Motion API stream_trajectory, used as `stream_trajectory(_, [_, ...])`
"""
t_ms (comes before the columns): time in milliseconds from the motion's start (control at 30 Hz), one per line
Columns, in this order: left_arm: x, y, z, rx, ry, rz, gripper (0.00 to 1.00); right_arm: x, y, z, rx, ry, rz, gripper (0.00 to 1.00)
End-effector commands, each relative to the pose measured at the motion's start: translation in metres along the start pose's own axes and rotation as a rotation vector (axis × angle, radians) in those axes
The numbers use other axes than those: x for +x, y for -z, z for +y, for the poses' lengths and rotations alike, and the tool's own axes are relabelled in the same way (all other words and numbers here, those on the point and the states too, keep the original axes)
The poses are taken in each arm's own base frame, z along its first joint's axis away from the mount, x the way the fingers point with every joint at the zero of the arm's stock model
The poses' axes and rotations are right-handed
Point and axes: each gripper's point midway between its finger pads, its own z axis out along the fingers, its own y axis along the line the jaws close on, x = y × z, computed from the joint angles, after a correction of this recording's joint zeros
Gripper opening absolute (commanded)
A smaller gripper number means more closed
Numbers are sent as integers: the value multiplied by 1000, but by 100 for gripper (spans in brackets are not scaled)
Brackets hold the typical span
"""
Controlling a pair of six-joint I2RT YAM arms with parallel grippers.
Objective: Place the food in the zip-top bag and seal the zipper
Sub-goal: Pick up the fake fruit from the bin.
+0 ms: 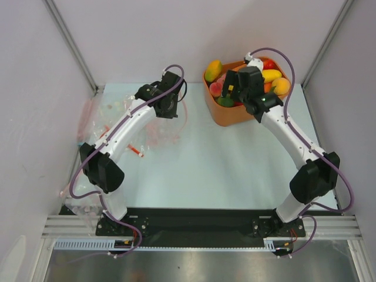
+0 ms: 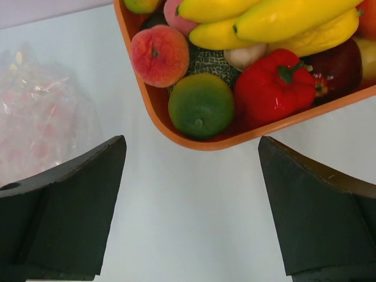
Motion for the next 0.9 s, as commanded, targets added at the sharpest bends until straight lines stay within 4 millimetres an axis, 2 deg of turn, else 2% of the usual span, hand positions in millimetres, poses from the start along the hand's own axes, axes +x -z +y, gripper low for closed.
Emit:
stream_trajectory(0, [-17,21,2,18,58,-86,0,-35,26,-9,94,104,-211,100])
stream_trajectory(33, [-15,18,3,5,66,-76,0,-42,27,-24,91,65,-224,100])
stream_trajectory(67, [-16,19,5,-11,89,-76,0,-26,22,-10,-55,29,-153,100])
stream_trajectory(133, [-8,16,17,-109,154,-41,0,-27,19,-9,-117,-52,-119,98])
stream_trajectory(167, [-11,18,18,-117,161,-42,0,-16,9,-9,-117,-53,-70,97])
stream_trajectory(200, [-9,17,17,-113,145,-26,0,-21,12,-6,-108,-28,-45,96])
stream_trajectory(267, [-7,15,16,-112,136,-13,0,-8,0,-2,-85,10,18,96])
stream_trajectory(467, [-6,18,12,-63,124,-28,0,6,-9,17,-173,0,108,89])
stream_trajectory(567, [-6,19,11,-52,116,-29,0,14,-18,17,-155,-17,148,88])
stream_trajectory(633, [-7,18,8,-38,105,-24,0,28,-26,14,-126,-12,196,89])
stream_trajectory(833, [-7,17,-2,16,79,-15,0,41,-46,9,-62,8,238,92])
stream_trajectory(867, [-7,16,-5,29,76,-11,0,37,-48,9,-52,10,230,93])
